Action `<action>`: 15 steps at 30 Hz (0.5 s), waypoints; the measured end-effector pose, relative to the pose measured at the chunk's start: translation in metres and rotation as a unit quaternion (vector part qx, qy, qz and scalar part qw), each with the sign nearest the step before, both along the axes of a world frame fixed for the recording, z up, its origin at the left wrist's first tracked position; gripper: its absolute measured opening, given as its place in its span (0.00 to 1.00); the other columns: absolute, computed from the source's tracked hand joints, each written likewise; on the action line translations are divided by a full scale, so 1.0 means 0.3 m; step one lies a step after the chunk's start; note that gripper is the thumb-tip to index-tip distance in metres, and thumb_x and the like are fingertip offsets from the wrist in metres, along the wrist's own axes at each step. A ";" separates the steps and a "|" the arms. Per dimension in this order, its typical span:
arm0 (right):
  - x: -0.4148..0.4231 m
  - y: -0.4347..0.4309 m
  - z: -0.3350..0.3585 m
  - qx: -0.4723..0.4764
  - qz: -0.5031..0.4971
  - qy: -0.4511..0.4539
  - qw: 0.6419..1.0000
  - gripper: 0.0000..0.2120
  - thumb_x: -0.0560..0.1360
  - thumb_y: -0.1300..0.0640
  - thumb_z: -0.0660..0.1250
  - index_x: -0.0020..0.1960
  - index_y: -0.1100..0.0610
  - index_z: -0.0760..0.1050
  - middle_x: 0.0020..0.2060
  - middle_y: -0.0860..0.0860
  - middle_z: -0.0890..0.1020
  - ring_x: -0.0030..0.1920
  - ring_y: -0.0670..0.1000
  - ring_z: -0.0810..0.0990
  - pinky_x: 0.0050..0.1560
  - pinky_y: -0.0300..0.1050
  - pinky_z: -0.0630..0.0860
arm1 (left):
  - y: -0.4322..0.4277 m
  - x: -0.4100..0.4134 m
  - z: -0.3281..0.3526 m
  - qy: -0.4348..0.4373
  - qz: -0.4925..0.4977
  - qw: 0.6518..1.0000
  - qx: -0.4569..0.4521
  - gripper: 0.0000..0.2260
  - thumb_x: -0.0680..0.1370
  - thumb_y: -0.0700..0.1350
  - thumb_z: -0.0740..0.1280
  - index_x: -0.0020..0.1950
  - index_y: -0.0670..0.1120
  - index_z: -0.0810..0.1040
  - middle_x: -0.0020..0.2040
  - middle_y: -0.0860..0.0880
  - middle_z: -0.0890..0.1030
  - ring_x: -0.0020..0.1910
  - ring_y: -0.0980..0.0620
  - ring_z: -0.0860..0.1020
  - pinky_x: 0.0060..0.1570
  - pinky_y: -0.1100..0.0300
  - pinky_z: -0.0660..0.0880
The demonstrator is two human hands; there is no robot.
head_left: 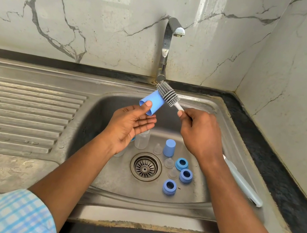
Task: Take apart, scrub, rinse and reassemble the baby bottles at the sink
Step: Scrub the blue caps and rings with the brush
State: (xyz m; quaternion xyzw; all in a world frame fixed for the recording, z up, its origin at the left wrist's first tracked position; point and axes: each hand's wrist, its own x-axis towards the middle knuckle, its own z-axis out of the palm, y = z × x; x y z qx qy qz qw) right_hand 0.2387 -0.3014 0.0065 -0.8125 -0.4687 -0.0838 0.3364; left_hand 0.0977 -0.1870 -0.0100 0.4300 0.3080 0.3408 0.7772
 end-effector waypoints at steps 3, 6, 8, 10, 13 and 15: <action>-0.035 -0.003 0.004 -0.020 0.070 0.003 0.997 0.20 0.81 0.50 0.63 0.31 0.49 0.65 0.24 0.47 0.69 0.26 0.49 0.67 0.29 0.44 0.57 | 0.009 -0.004 -0.002 -0.027 0.029 0.999 -0.032 0.11 0.77 0.47 0.70 0.52 0.39 0.80 0.44 0.43 0.84 0.46 0.49 0.84 0.43 0.60 0.82; -0.066 0.006 0.008 -0.040 0.087 0.009 0.995 0.21 0.81 0.50 0.63 0.30 0.48 0.64 0.24 0.46 0.69 0.26 0.47 0.66 0.29 0.44 0.58 | 0.026 -0.014 0.002 -0.051 0.033 0.996 -0.063 0.11 0.78 0.48 0.69 0.51 0.40 0.80 0.41 0.45 0.83 0.42 0.52 0.84 0.43 0.61 0.82; -0.055 0.015 0.011 -0.023 0.045 0.004 0.999 0.19 0.81 0.49 0.62 0.32 0.49 0.66 0.24 0.46 0.69 0.27 0.50 0.68 0.30 0.44 0.59 | 0.025 -0.012 0.007 -0.051 0.020 0.996 -0.064 0.11 0.77 0.48 0.70 0.51 0.40 0.79 0.39 0.46 0.83 0.39 0.53 0.84 0.43 0.61 0.82; -0.035 0.016 0.007 -0.003 0.007 0.001 1.000 0.17 0.81 0.48 0.62 0.35 0.50 0.69 0.26 0.48 0.70 0.30 0.56 0.72 0.32 0.45 0.63 | 0.015 -0.002 0.009 -0.039 0.005 0.998 -0.055 0.11 0.77 0.48 0.70 0.52 0.40 0.79 0.39 0.46 0.83 0.39 0.53 0.84 0.42 0.60 0.82; -0.026 0.012 -0.004 0.003 -0.001 -0.007 1.000 0.16 0.81 0.49 0.61 0.36 0.52 0.70 0.26 0.48 0.70 0.31 0.57 0.71 0.33 0.45 0.62 | 0.006 0.006 0.011 -0.027 0.000 0.998 -0.052 0.11 0.78 0.48 0.70 0.53 0.40 0.79 0.40 0.45 0.83 0.39 0.53 0.84 0.40 0.60 0.82; -0.032 0.009 -0.005 -0.005 0.030 -0.008 0.999 0.16 0.81 0.48 0.62 0.35 0.51 0.69 0.25 0.47 0.69 0.29 0.55 0.70 0.33 0.44 0.61 | 0.014 0.002 0.010 -0.027 0.010 0.998 -0.056 0.12 0.79 0.48 0.69 0.54 0.40 0.78 0.40 0.43 0.83 0.38 0.53 0.84 0.38 0.61 0.81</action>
